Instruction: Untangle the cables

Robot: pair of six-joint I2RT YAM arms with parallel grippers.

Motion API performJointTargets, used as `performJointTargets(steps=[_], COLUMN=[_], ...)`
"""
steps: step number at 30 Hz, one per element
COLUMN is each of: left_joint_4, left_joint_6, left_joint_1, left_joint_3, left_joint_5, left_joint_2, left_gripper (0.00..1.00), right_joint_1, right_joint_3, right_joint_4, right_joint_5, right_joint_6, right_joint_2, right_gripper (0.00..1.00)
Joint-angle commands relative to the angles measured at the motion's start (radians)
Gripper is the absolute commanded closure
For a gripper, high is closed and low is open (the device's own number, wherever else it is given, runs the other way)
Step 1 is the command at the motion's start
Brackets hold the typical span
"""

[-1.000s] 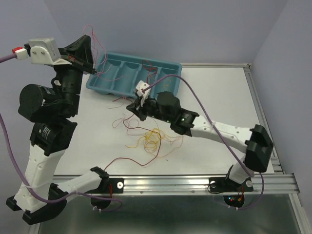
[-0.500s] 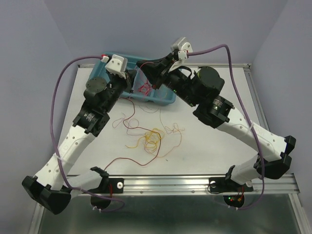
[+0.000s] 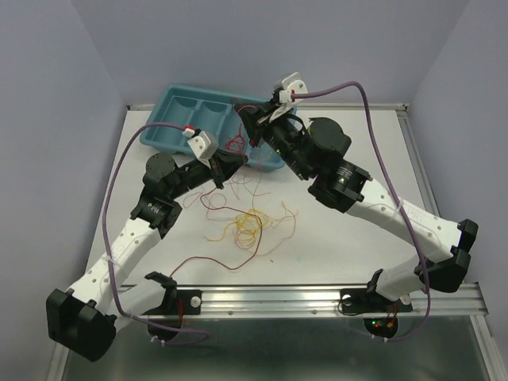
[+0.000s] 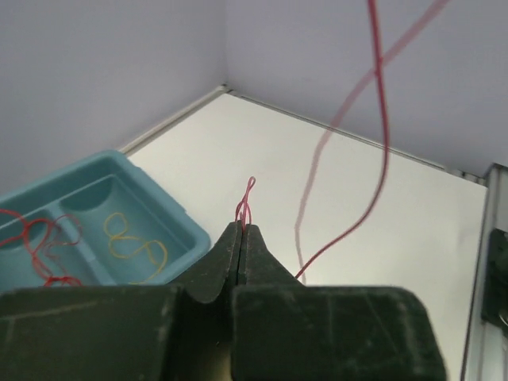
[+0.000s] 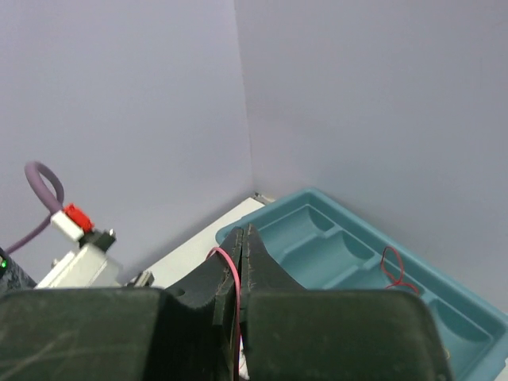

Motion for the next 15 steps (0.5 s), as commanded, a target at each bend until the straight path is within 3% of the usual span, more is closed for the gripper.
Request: performJointTargets(steps=[1,8,13,15], left_joint_4=[0.205,0.439,0.528,0.531], left_joint_6=[-0.054,-0.160,-0.212,-0.220], left_joint_1=[0.005,0.003,0.000,-0.003], left_joint_3=[-0.056,-0.174,-0.203,-0.193], left_joint_5=[0.236,0.310,0.317,0.305], left_joint_2=[-0.013,-0.005,0.042,0.075], left_gripper=[1.00,0.98,0.73,0.71], right_joint_1=[-0.011,-0.025,-0.029,-0.029], right_joint_3=[0.007,0.021,-0.034,-0.048], right_joint_4=[0.109,0.140,0.181,0.185], right_joint_5=[0.022,-0.023,-0.034,-0.052], right_joint_6=[-0.011,0.030,0.050,0.090], right_joint_2=[-0.034,-0.025,-0.034,-0.031], right_gripper=[0.99,0.99,0.99,0.99])
